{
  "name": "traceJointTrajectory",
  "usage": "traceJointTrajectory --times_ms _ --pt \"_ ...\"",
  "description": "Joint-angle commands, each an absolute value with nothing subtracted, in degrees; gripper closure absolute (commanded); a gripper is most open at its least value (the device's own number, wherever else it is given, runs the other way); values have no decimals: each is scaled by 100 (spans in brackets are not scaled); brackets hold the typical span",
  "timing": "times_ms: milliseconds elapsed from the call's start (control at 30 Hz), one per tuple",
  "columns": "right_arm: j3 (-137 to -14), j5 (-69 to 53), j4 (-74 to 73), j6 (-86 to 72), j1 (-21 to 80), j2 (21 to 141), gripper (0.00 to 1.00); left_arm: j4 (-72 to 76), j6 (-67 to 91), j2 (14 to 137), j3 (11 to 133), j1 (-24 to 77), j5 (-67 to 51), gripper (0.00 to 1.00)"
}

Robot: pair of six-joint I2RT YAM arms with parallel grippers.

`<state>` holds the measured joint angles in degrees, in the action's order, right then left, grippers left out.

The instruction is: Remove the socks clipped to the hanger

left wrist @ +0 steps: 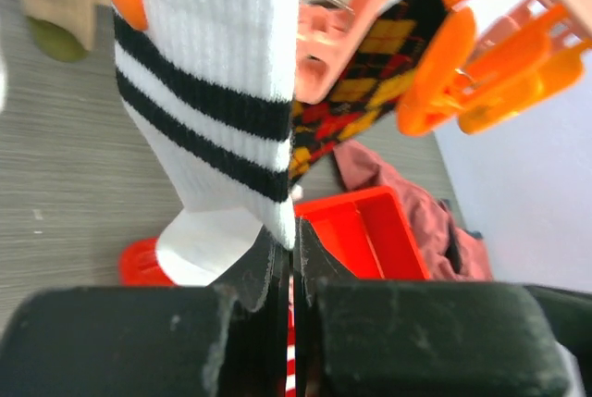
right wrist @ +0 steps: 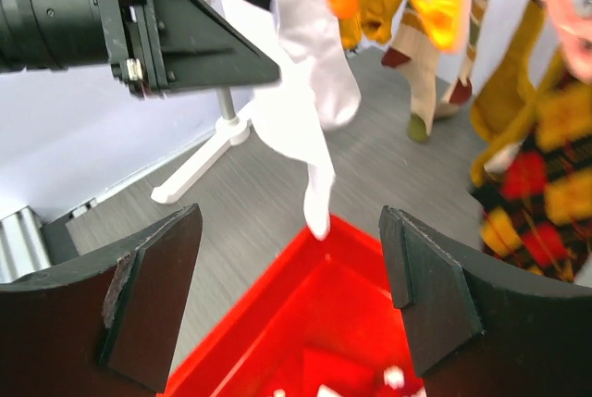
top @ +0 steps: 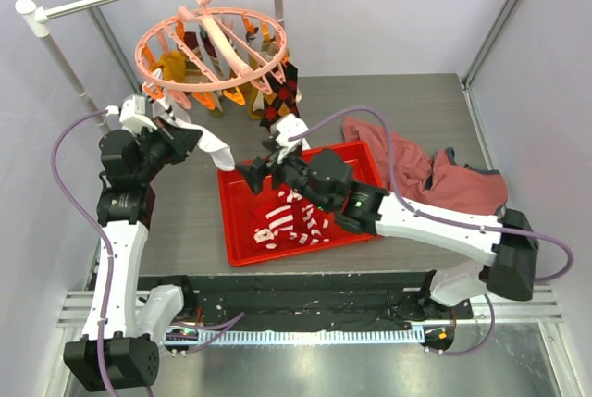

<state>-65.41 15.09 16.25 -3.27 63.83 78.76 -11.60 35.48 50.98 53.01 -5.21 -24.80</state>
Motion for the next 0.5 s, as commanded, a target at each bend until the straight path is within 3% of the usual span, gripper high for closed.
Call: traceJointTrajectory --times_ms 0,400,467 --pt "-7101 1468 2250 158 6477 8550 14 -1151 3946 5054 5379 -308 -2918 100" --pt "-8138 1924 2461 483 6557 9975 17 -1494 4306 4957 5467 -123 -3181 100" --pt "-8209 2152 2470 483 6557 10133 31 -1520 4386 4905 5467 -123 -3190 100"
